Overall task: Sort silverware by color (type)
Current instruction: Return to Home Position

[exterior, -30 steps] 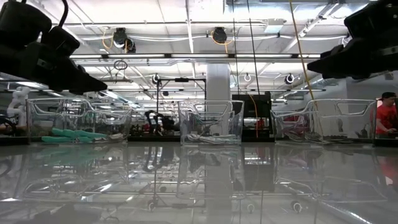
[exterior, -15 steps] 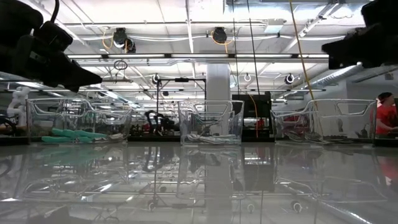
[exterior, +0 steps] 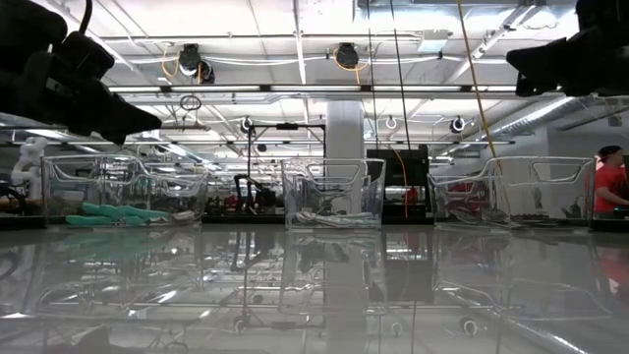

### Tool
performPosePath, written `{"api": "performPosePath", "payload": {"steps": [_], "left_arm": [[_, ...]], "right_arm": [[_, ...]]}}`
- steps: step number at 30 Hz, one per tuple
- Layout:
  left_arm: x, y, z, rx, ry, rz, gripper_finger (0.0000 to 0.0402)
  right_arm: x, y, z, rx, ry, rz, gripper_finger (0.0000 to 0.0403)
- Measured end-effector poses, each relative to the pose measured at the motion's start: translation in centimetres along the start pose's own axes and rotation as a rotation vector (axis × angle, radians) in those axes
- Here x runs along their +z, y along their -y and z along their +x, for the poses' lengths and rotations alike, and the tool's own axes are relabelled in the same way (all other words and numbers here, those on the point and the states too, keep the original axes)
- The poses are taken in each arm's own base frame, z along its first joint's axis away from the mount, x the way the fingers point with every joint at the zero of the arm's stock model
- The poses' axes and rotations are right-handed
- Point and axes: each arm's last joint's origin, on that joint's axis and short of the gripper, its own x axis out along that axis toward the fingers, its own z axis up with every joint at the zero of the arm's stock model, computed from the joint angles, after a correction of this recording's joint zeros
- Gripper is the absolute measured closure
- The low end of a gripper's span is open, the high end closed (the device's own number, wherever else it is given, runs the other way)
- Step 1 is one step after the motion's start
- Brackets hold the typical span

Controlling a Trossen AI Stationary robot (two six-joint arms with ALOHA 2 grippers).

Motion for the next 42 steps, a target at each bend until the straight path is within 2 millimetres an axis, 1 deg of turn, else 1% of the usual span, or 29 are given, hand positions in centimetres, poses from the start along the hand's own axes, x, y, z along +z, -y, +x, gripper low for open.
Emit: {"api": "performPosePath", "payload": {"steps": [4, 13, 18, 23, 29, 42], "left_arm": [[0.0, 0.0, 0.0, 0.0, -0.001, -0.004, 0.0346], [-0.1, 0.0, 0.0, -0.002, -0.01, -0.023, 0.0346], [-0.1, 0.0, 0.0, -0.002, -0.01, -0.018, 0.0346], [-0.1, 0.0, 0.0, -0.002, -0.01, 0.005, 0.0346], [-0.1, 0.1, 0.0, -0.029, -0.014, 0.055, 0.0346], [-0.3, 0.3, 0.0, -0.061, -0.028, 0.055, 0.0346]], "right_arm": [[-0.5, 0.4, 0.0, -0.046, -0.051, 0.009, 0.0403], [-0.6, 1.3, -0.1, -0.115, -0.062, 0.0, 0.0403], [-0.7, 1.4, -0.1, -0.074, -0.053, 0.024, 0.0403], [-1.1, 1.6, -0.1, -0.121, -0.105, 0.055, 0.0403], [-1.2, 1.6, -0.1, -0.12, -0.11, 0.072, 0.0403], [-1.1, 1.6, -0.1, -0.12, -0.104, 0.069, 0.0403]]}}
